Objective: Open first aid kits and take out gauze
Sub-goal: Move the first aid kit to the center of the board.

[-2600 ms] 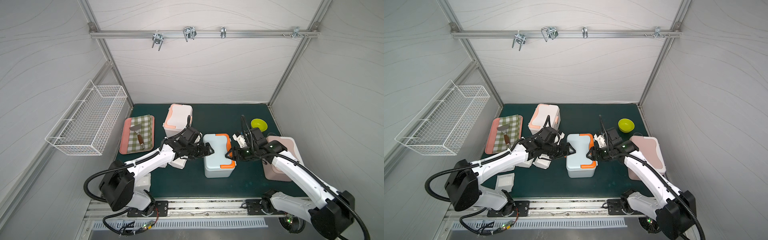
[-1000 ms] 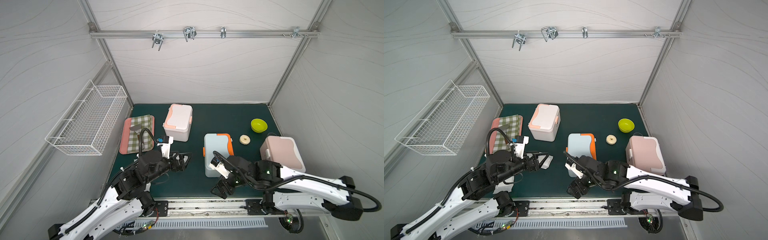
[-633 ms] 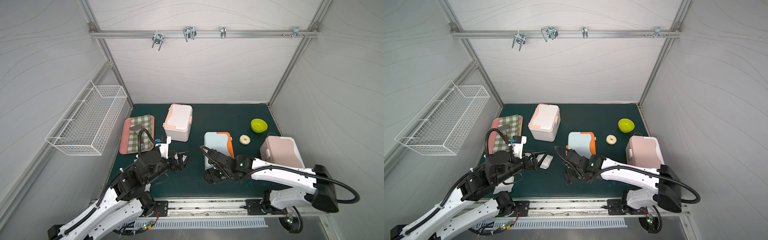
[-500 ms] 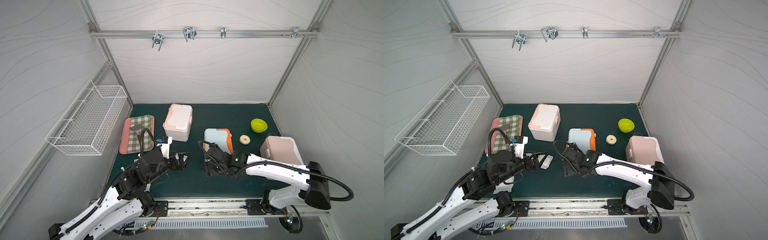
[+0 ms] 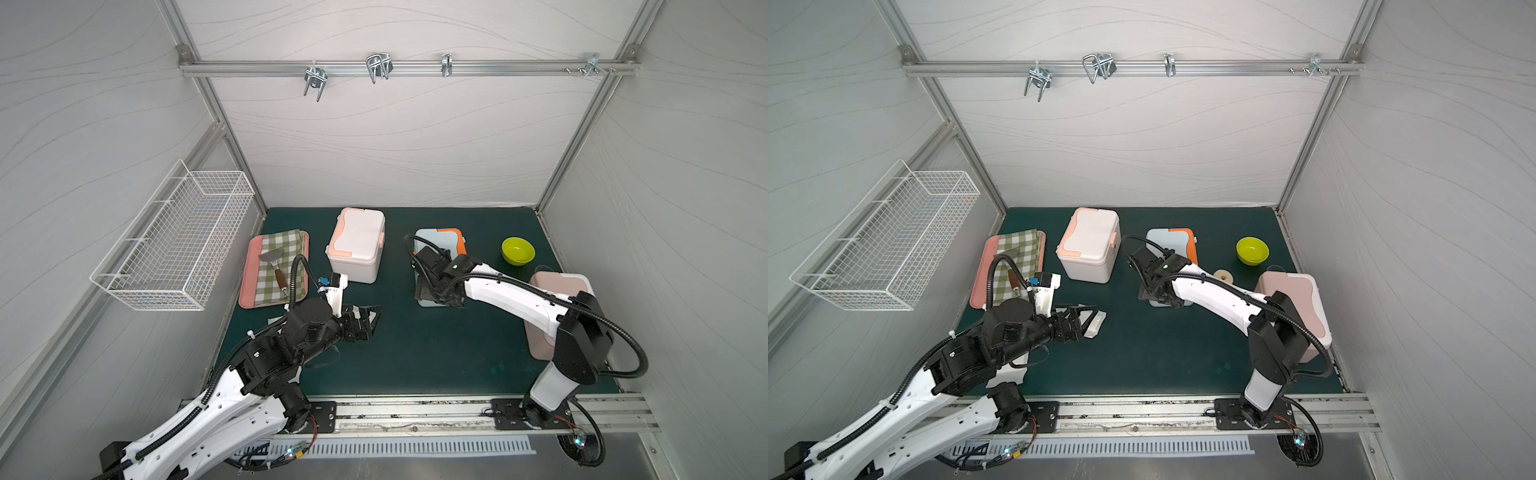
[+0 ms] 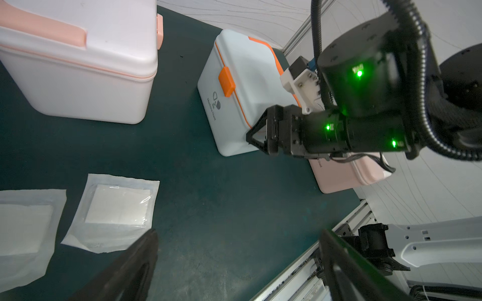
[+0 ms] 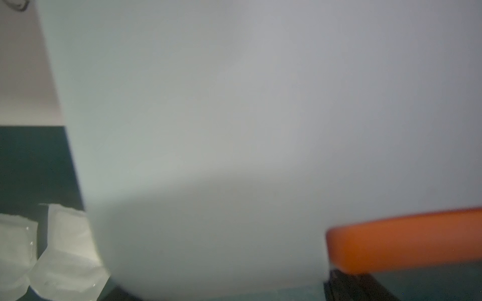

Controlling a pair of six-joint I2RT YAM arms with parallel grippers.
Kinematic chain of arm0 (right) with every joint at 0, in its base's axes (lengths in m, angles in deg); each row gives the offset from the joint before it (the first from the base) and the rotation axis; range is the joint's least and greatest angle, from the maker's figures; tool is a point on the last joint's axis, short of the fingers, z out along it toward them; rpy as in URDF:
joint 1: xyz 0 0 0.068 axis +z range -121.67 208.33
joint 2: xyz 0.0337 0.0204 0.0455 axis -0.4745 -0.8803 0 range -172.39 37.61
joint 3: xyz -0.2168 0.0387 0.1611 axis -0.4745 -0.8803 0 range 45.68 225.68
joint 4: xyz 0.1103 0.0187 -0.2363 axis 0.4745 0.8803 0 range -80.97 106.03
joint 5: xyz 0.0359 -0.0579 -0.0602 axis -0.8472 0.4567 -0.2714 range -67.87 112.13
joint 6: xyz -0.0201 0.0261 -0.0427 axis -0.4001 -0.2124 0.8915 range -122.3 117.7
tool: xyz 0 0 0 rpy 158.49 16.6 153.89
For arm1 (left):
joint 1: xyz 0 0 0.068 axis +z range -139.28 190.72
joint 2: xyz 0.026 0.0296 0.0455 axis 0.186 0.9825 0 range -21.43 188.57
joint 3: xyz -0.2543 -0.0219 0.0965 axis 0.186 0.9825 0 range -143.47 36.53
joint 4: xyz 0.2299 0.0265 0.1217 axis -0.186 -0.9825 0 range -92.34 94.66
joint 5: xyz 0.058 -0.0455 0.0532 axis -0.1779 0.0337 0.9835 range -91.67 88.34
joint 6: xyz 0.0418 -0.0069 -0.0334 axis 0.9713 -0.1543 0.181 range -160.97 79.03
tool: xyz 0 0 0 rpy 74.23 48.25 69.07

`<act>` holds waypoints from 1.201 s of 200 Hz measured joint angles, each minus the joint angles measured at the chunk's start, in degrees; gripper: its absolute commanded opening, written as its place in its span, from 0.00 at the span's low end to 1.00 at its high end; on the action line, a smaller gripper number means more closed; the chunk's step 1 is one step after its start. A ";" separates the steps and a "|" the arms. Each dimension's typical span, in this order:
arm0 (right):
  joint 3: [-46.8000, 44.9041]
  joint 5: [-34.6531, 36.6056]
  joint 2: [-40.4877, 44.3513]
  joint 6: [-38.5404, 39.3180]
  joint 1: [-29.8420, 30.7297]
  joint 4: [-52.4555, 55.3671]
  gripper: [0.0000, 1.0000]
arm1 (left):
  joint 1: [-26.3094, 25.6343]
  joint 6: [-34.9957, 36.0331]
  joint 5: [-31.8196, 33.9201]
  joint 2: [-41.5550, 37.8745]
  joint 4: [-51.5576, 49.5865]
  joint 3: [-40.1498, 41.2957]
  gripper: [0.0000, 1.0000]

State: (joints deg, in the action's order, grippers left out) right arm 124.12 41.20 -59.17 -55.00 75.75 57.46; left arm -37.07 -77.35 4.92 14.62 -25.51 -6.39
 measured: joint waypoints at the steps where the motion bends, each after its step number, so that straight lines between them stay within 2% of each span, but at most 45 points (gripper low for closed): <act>1: 0.11 -0.07 -0.11 0.15 -0.35 0.00 0.83 | 0.00 0.00 0.02 0.02 0.00 0.00 0.96; 49: 4.04 -3.80 -2.73 4.85 -9.60 -0.09 0.83 | 0.00 -0.39 0.28 0.63 -0.02 0.00 0.96; 134: 10.23 -10.19 -7.30 10.75 -21.09 -0.35 0.83 | 0.00 -0.87 0.31 4.79 -0.39 -0.68 0.96; 210: 17.25 -14.40 -12.37 12.63 -25.05 0.09 0.84 | 0.00 -0.92 -0.13 10.47 -0.39 -3.67 0.96; 240: 16.17 -16.68 -11.28 14.19 -25.29 0.02 0.92 | 0.00 -0.87 -0.17 12.11 -0.46 -4.81 0.96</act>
State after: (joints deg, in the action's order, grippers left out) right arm 140.29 24.53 -70.44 -40.82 50.46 57.48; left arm -37.07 -78.22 4.75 26.73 -25.97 -11.20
